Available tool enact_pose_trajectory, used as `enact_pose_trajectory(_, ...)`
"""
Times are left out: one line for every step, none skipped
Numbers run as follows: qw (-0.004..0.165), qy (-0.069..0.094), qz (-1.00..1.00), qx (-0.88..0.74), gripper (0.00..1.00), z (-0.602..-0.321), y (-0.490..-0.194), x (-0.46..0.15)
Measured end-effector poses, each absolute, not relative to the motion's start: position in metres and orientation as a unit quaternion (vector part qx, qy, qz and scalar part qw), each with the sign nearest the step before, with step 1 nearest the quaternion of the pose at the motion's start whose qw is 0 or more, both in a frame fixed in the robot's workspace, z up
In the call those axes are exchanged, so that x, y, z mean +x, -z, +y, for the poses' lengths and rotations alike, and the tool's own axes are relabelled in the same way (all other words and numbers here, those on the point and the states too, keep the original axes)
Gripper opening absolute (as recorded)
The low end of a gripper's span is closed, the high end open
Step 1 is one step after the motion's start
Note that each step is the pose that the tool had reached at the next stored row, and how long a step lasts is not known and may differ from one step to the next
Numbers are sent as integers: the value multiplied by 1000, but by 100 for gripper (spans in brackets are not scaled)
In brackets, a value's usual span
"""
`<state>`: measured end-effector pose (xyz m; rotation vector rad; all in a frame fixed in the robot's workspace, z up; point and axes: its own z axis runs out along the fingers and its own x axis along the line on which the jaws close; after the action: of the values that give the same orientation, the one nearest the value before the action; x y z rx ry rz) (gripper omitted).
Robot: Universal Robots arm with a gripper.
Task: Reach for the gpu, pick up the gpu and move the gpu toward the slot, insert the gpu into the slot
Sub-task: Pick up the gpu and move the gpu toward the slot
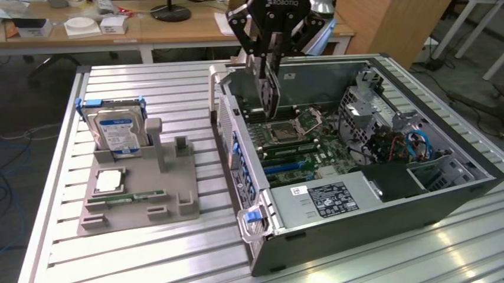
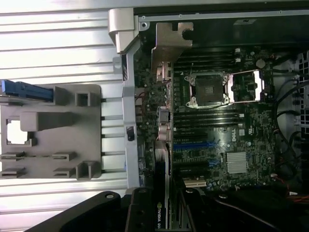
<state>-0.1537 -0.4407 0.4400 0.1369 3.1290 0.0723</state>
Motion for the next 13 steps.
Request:
enact_pose_trajectory(4, -23, 999, 44, 26, -441, -440, -151)
enact_pose_trajectory(4, -23, 999, 44, 26, -441, -440, -148)
enact_pose_trajectory(4, -23, 999, 44, 26, -441, -440, -145)
enact_pose_trajectory(4, -23, 999, 44, 26, -441, -440, -143)
enact_pose_trajectory(3, -23, 999, 44, 26, -441, -440, -140)
enact_pose_trajectory(3, -23, 999, 44, 26, -441, -440, -137)
enact_pose_trajectory(3, -23, 999, 44, 26, -441, -440, -135)
enact_pose_trajectory(3, -23, 999, 44, 26, -441, -440, -132)
enact_pose_trajectory(3, -23, 999, 44, 26, -441, -440, -129)
enact_pose_trajectory(2, -23, 999, 44, 26, -441, -440, -126)
enact_pose_trajectory(2, -23, 999, 44, 26, -441, -440, -124)
enact_pose_trajectory(2, -23, 999, 44, 26, -441, -440, -121)
enact_pose_trajectory(2, -23, 999, 44, 26, -441, -440, -118)
